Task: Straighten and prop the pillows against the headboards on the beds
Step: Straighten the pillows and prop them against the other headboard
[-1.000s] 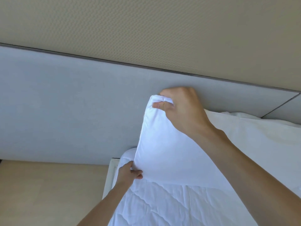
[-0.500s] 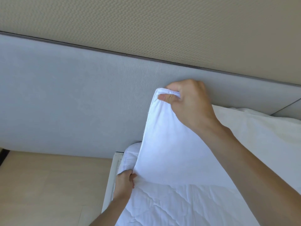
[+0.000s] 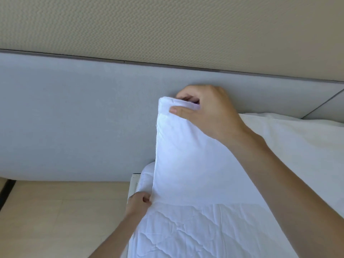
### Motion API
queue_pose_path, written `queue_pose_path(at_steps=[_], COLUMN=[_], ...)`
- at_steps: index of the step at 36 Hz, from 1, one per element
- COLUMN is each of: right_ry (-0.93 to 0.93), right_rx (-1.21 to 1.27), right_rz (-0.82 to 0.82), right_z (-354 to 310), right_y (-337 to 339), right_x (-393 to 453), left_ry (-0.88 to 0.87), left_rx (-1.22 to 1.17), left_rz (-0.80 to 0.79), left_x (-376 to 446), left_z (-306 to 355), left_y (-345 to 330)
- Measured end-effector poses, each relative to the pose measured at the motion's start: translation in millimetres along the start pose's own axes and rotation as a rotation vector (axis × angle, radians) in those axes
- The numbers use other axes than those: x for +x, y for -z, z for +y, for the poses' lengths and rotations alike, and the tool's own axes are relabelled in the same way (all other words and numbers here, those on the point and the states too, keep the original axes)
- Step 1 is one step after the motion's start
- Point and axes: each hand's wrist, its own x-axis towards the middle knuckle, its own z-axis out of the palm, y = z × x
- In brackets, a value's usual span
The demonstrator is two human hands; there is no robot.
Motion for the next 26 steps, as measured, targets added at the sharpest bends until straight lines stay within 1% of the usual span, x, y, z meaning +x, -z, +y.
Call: queue_pose_path(at_steps=[2,4,5,6,8,11,13,15,17,22,26], right_ry=[-0.025,-0.052,-0.067,-0.082,-0.092,-0.083,-0.095,-0.128,-0.157,-0.172,-0.203], right_rx=[0.052,0.065,0.061,0.049,-0.001,-0.098,-0.153,-0.209,-0.267,-0.429,-0.493], right_rz=[-0.041,-0.057,-0.059,-0.058,-0.054,-0.025,-0.014,-0.004,0.024,0.113,0.198], right_z=[9.3,22.8,30.1,37.9,52.8,73.0,87.5,104.2,120.0,142.8,140.5], right_y=[13.4,24.4,29.9,35.2,45.7,60.1,69.6,79.3,88.0,100.9,107.6], right_x=[-8.7,-18.8,-23.8,-28.3,-36.6,-47.8,-55.0,-62.8,-70.3,-80.1,-77.0], left_ry=[0.051,0.046,0.024,-0.010,-0.145,-0.398,-0.535,-0.634,-0.684,-0.782,-0.796], left_rx=[-0.038,-0.045,-0.083,-0.118,-0.155,-0.298,-0.395,-0.448,-0.426,-0.052,0.023], left_rz=[-0.145,-0.240,-0.242,-0.209,-0.135,-0.125,-0.108,-0.053,0.038,0.300,0.452], left_x=[1.3,-0.3,-2.0,-5.4,-18.4,-50.1,-71.2,-83.3,-87.0,-92.6,-95.8], left_z=[10.7,24.6,34.9,48.3,83.6,148.9,188.7,218.9,239.1,267.0,272.5], left_y=[18.0,39.9,52.6,67.0,98.0,138.0,155.2,164.3,165.9,160.3,168.1])
